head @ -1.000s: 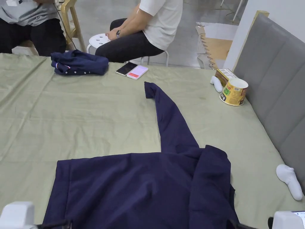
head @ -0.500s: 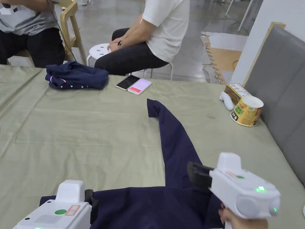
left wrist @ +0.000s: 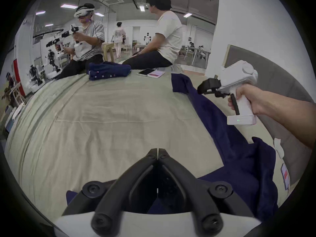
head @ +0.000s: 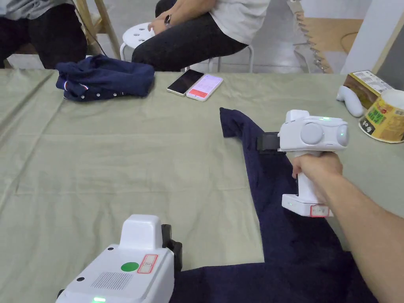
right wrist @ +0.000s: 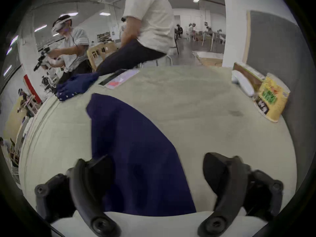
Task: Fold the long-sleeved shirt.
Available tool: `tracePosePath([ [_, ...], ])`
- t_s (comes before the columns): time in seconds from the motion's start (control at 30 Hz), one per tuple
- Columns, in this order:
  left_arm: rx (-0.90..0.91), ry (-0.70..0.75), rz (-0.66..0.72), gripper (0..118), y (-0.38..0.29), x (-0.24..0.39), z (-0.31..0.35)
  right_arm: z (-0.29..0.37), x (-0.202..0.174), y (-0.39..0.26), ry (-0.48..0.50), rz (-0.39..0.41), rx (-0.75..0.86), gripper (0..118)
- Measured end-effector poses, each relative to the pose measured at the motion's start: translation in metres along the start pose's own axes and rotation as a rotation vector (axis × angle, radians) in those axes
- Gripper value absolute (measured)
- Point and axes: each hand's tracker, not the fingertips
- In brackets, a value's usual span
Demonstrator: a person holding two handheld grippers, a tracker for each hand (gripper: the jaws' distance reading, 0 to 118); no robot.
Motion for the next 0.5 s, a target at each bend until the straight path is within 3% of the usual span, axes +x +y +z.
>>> tracePosePath([
  [0.03, 0.006, -0.004, 0.008, 4, 0.000, 0.000, 0.003, -0.004, 0.001, -0.002, -0.009, -0.004, -0.009, 70],
  [0.07, 0.010, -0.045, 0.034, 4, -0.001, 0.000, 0.006, -0.008, 0.002, -0.004, -0.024, -0.002, -0.056, 59],
  [0.1, 0.004, -0.055, 0.043, 4, -0.002, 0.000, 0.007, -0.010, 0.002, -0.006, -0.042, 0.001, -0.091, 14],
  [0.13, 0.000, -0.051, 0.041, 4, -0.003, 0.002, 0.009, -0.010, 0.004, -0.013, -0.057, -0.040, -0.133, 0],
  [0.23, 0.003, -0.054, 0.031, 4, -0.008, 0.005, 0.019, 0.008, 0.016, -0.018, 0.049, -0.068, -0.047, 0],
  [0.27, 0.002, -0.053, 0.030, 4, -0.009, 0.006, 0.024, 0.022, 0.014, -0.019, 0.001, -0.040, -0.023, 0],
  [0.33, 0.000, -0.061, 0.034, 4, -0.011, 0.007, 0.033, 0.043, 0.016, -0.020, 0.014, 0.039, 0.009, 0],
  [0.5, 0.016, -0.062, 0.026, 4, -0.017, 0.012, 0.069, 0.118, 0.013, -0.030, 0.106, 0.004, 0.119, 0],
])
